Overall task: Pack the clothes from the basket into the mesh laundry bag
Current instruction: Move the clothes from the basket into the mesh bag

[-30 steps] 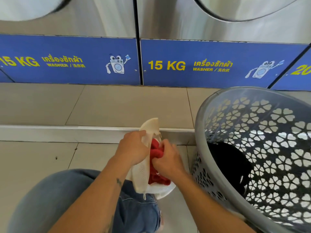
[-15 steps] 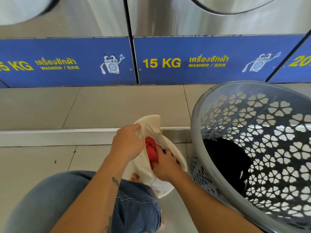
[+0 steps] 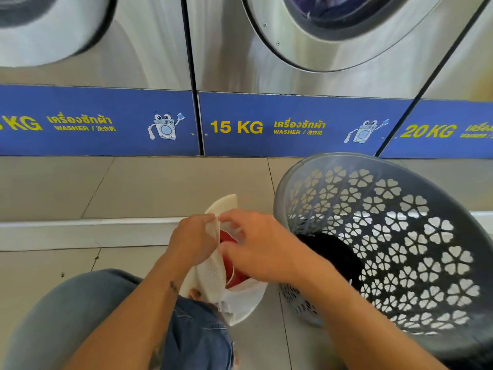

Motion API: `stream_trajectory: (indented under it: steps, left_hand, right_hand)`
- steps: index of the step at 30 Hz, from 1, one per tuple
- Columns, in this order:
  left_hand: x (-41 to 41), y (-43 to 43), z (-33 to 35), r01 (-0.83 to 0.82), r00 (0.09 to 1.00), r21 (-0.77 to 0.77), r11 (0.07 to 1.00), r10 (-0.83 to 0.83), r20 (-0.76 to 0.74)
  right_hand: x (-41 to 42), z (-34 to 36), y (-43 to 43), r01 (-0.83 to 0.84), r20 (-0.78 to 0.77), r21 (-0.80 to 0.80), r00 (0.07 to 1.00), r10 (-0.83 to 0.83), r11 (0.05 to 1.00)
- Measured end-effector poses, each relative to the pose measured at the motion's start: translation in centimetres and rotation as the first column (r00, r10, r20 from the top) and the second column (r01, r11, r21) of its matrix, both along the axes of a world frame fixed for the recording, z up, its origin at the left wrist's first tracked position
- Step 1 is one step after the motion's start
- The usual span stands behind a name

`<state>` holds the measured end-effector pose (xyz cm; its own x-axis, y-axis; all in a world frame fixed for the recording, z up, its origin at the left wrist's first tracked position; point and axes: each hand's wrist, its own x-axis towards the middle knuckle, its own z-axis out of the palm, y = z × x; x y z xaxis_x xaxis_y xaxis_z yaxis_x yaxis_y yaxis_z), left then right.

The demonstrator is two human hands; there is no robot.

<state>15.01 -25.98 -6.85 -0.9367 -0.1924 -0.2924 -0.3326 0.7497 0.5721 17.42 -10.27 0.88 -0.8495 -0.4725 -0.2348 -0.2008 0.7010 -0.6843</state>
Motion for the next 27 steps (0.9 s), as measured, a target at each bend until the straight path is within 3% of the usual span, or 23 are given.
stream_trajectory:
  steps: [5,7,9,14,18,24,27]
  left_hand:
    - [0.4,0.2,0.1,0.011,1.0,0.002,1.0,-0.011,-0.015]
    - [0.2,0.6,-0.1,0.011,1.0,-0.001,1.0,-0.011,-0.019]
    - [-0.2,1.1,-0.1,0.014,1.0,0.013,1.0,-0.014,-0.016]
    - [-1.6,2.1,-0.1,0.009,1.0,0.056,0.998,-0.008,-0.017]
    - [-2.7,2.6,-0.5,0.052,0.999,0.005,0.999,-0.052,-0.01]
    - [-4.2,3.5,-0.7,0.07,0.996,-0.01,0.997,-0.07,0.052]
    - [-4.9,4.1,-1.3,0.098,0.993,-0.006,0.995,-0.098,0.064]
  right_hand:
    - [-3.1,5.7,5.9,0.293,-0.069,-0.237,0.946,-0.317,0.926]
    - [-5.7,4.2,8.9,0.393,-0.072,-0.168,0.91,-0.408,0.904]
    - [-8.2,0.7,11.5,0.405,-0.02,-0.003,0.914,-0.405,0.914]
    - [-10.3,-10.0,15.3,0.119,0.252,0.451,0.934,-0.255,0.884]
    - [-11.1,-16.4,16.5,-0.095,0.284,0.702,0.946,-0.155,0.706]
    - [-12.7,-24.0,16.1,-0.266,0.374,0.748,0.926,-0.055,0.608]
    - [-12.8,-29.4,16.2,-0.305,0.434,0.711,0.899,-0.054,0.633]
